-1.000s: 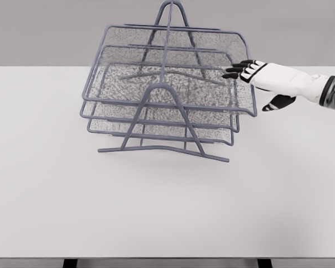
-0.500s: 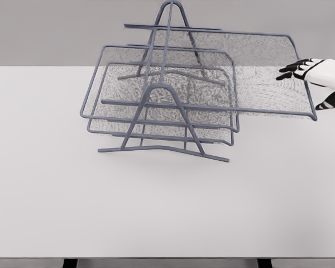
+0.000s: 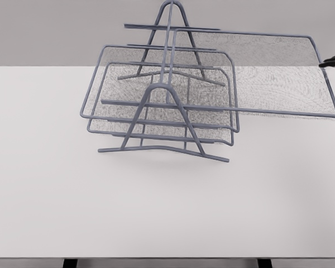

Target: Pull out the upper folder box with right arm

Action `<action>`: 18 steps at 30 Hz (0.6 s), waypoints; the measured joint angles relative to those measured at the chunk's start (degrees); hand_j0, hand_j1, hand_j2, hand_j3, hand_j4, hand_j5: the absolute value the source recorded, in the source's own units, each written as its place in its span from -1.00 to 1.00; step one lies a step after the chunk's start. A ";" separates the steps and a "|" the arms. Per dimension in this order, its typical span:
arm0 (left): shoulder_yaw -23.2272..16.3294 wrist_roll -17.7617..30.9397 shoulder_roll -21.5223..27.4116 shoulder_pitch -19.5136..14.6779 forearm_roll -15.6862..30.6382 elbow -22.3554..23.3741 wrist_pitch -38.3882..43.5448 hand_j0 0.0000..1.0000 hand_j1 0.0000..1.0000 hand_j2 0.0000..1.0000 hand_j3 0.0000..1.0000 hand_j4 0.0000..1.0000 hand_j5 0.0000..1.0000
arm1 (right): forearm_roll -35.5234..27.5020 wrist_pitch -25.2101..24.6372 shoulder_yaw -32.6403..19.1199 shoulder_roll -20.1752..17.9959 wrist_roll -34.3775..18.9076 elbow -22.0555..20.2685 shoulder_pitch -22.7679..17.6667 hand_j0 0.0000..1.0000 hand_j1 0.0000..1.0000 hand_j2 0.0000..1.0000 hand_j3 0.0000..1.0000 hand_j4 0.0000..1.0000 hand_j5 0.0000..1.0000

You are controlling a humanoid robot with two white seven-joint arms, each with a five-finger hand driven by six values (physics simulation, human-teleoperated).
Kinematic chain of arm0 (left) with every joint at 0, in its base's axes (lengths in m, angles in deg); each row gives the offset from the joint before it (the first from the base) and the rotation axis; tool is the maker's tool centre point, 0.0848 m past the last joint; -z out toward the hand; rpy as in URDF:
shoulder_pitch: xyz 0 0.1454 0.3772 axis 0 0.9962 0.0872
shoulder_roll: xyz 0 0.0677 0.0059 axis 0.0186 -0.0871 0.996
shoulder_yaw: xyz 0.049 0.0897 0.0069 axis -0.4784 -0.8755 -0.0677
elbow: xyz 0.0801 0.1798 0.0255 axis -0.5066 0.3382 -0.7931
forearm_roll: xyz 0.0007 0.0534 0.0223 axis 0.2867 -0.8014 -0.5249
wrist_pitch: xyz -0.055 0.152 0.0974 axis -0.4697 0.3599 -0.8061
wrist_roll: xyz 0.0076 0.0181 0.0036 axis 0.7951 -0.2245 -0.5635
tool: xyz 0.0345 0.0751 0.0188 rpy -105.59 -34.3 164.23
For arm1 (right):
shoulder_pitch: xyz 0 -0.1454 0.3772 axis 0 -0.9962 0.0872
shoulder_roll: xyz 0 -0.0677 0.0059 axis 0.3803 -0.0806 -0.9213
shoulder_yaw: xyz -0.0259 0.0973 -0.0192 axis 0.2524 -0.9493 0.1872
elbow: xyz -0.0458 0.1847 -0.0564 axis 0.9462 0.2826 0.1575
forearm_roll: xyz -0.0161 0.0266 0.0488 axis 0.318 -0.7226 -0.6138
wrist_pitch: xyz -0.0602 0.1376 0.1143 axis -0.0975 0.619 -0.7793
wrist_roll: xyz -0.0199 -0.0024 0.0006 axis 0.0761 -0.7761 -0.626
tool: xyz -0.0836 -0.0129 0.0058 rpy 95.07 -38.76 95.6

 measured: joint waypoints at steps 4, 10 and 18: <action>0.00 0.00 0.00 0.00 0.00 -0.01 0.00 1.00 1.00 1.00 1.00 1.00 1.00 | -5.94 -0.26 1.75 -2.85 0.01 -7.46 7.03 1.00 1.00 1.00 1.00 1.00 1.00; 0.00 0.00 0.00 0.00 0.00 0.00 0.00 1.00 1.00 1.00 1.00 1.00 1.00 | -11.37 -1.58 11.10 -1.43 -0.03 -16.56 6.86 1.00 1.00 1.00 1.00 1.00 1.00; 0.01 0.00 0.00 0.00 0.00 -0.01 0.01 1.00 1.00 1.00 1.00 1.00 1.00 | -12.34 -0.08 12.36 3.47 -0.02 -19.12 8.61 1.00 1.00 1.00 1.00 1.00 1.00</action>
